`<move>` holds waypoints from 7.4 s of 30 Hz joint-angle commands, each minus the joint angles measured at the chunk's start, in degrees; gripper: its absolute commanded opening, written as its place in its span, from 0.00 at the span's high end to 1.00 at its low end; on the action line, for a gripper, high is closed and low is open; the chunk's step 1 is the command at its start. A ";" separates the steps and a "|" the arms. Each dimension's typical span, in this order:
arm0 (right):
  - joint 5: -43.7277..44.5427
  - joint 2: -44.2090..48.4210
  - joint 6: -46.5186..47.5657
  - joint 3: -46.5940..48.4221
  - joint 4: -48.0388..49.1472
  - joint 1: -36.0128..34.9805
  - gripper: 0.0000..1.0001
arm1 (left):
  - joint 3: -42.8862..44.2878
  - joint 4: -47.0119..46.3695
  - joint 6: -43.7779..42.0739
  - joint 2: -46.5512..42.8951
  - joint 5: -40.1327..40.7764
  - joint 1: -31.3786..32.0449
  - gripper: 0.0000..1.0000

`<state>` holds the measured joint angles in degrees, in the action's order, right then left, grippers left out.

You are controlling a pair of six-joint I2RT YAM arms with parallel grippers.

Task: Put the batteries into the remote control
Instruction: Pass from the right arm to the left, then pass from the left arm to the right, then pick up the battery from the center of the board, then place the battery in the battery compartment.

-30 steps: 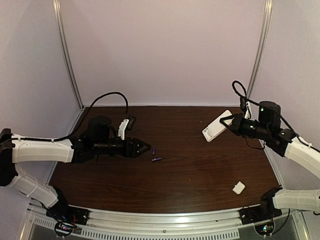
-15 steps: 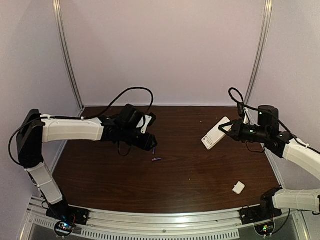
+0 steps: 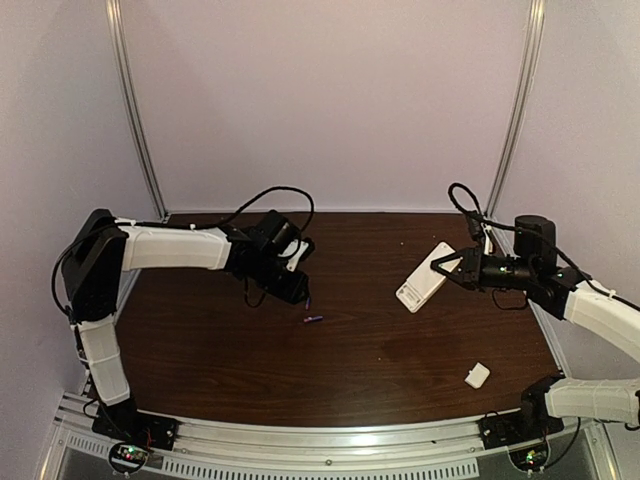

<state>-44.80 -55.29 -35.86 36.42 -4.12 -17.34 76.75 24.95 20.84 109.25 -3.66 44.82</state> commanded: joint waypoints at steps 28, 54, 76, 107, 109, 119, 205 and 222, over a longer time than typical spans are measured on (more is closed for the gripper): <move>-15.21 -10.13 2.68 6.47 7.24 -12.30 1.00 | -5.76 -38.89 9.97 -7.37 -48.41 6.49 0.40; -13.31 -10.19 -5.09 5.90 19.03 -16.21 0.50 | -9.99 -62.17 26.08 -4.84 -52.35 9.59 0.97; -9.42 -10.54 -8.54 5.08 22.74 -16.95 1.00 | -13.98 -67.90 31.53 -6.13 -44.57 8.29 0.51; -6.55 -5.05 -0.97 0.29 0.93 -1.80 1.00 | 14.20 16.41 -33.07 4.12 -1.44 5.70 0.68; -6.83 -4.93 -0.90 -0.01 0.88 -1.50 1.00 | 16.18 17.68 -33.68 6.55 -0.35 6.32 0.71; -7.76 -4.74 -0.44 -0.60 0.69 -0.57 1.00 | 22.30 22.32 -34.26 14.74 2.17 7.03 0.75; -6.06 -11.76 -19.00 1.01 18.45 -18.25 1.00 | 2.90 -14.46 -37.53 -8.32 -16.38 24.04 1.00; -6.03 -11.58 -18.15 1.72 17.10 -18.25 1.00 | 3.23 -11.34 -37.12 -6.70 -13.35 24.07 0.91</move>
<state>-50.87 -67.31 -54.22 35.77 11.38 -35.29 78.61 12.08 -16.01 101.08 -18.63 68.73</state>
